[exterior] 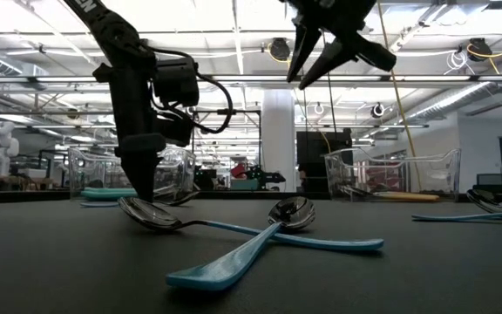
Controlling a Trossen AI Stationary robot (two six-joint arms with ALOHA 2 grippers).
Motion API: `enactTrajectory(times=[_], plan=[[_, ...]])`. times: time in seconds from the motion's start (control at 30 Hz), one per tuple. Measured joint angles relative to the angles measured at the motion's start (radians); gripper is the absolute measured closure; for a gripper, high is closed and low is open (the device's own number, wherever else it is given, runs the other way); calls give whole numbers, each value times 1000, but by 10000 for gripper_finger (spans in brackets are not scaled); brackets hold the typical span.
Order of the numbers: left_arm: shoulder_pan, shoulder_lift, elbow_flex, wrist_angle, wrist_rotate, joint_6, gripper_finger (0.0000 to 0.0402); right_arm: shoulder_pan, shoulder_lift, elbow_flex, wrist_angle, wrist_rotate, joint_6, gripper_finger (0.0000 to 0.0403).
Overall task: Sort silverware by color (type)
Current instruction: Put the blue spoon into the bottom transparent bin
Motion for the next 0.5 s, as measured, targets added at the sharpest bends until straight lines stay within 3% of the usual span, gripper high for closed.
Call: enactTrajectory(times=[0.13, 0.5], plan=[[5, -52, -4, 0, 3, -32, 383, -11, -8, 0, -6, -77, -40, 319], [-19, -368, -2, -82, 32, -324, 383, -57, -125, 0, -93, -125, -212, 319]])
